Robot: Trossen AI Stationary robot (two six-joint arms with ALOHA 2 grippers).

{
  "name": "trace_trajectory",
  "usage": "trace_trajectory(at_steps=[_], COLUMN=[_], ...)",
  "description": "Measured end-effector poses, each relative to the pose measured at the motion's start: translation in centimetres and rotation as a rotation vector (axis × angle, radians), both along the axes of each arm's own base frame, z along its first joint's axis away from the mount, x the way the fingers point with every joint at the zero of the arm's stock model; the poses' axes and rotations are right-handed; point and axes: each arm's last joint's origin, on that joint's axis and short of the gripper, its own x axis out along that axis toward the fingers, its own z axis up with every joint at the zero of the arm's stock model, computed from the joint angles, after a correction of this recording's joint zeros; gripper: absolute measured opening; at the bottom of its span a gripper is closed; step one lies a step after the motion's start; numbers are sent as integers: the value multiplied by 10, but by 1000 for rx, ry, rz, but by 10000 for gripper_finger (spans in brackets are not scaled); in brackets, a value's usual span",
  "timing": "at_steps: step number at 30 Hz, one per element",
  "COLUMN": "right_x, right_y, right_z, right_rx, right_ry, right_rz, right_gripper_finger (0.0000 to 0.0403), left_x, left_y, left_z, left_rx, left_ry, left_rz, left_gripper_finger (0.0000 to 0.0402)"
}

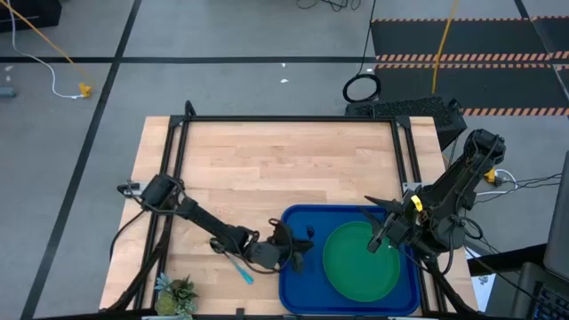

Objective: Pick and place plate/cup/fork/spoon on tray
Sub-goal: Put the blue fork on the left side of the plate on the blue tray

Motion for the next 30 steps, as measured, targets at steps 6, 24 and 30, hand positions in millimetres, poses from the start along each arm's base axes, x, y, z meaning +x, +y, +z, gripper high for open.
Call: trace_trajectory(at_steps=[6,24,30], right_x=[0,-6,-7], right_y=[0,-9,-9], right_z=[0,11,12], right_rx=[-3,5,12], right_ry=[2,-16,-21], right_rz=[1,28,28], right_gripper_finger=[130,130,130], left_x=[1,6,8], left_y=[-3,13,12], left_z=[-10,-17,-18], left_rx=[-172,-324,-276], left_ry=[8,94,146], left_rz=[-16,18,16], left_gripper_finger=[13,20,20])
